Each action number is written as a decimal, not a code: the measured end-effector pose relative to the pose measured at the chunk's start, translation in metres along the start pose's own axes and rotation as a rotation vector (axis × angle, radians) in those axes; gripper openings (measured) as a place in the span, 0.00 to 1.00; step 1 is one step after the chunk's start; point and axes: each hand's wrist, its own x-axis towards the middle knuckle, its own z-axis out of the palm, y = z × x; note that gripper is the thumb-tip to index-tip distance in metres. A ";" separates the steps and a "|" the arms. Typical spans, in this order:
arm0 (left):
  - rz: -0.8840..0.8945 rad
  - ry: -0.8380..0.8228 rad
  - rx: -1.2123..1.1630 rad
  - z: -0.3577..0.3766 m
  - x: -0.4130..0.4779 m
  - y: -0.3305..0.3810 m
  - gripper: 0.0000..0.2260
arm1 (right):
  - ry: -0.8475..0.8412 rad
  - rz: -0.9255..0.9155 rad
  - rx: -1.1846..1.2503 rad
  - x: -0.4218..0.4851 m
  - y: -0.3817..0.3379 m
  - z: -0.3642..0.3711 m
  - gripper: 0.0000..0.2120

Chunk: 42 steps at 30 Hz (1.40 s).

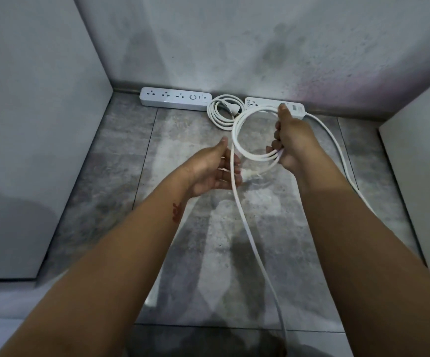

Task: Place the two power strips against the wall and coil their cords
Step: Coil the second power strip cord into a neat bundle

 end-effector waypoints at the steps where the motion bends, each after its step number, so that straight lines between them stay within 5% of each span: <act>1: -0.003 -0.029 -0.036 0.002 0.000 -0.004 0.24 | 0.021 0.004 0.039 0.001 -0.001 -0.001 0.19; 11: -0.117 -0.122 -0.229 0.020 -0.001 -0.017 0.20 | 0.070 0.044 0.472 -0.002 -0.002 0.007 0.20; 18: 0.122 0.067 -0.341 0.015 0.011 -0.001 0.14 | 0.073 0.096 0.508 -0.013 0.013 0.023 0.20; 25: 0.292 0.226 -0.419 -0.004 0.014 0.039 0.06 | -0.130 0.108 0.171 -0.028 0.036 0.040 0.20; 29: 0.331 0.335 -0.258 -0.019 0.014 0.053 0.15 | -0.351 0.158 0.012 -0.032 0.049 0.033 0.14; 32: 0.268 0.276 -0.081 -0.036 0.013 0.055 0.14 | -0.264 0.029 -0.210 -0.029 0.049 0.027 0.08; 35: 0.142 0.118 0.121 -0.043 0.010 0.049 0.13 | -0.046 -0.214 -0.443 -0.021 0.039 0.023 0.33; 37: 0.077 0.028 0.232 -0.040 0.009 0.042 0.13 | 0.001 -0.431 -0.779 -0.020 0.030 0.022 0.40; 40: 0.028 -0.033 0.291 -0.030 0.007 0.035 0.14 | -0.062 -0.654 -1.179 -0.020 0.022 0.020 0.29; 42: 0.021 -0.050 0.298 -0.025 0.006 0.035 0.15 | -0.169 -0.672 -1.179 -0.017 0.025 0.017 0.15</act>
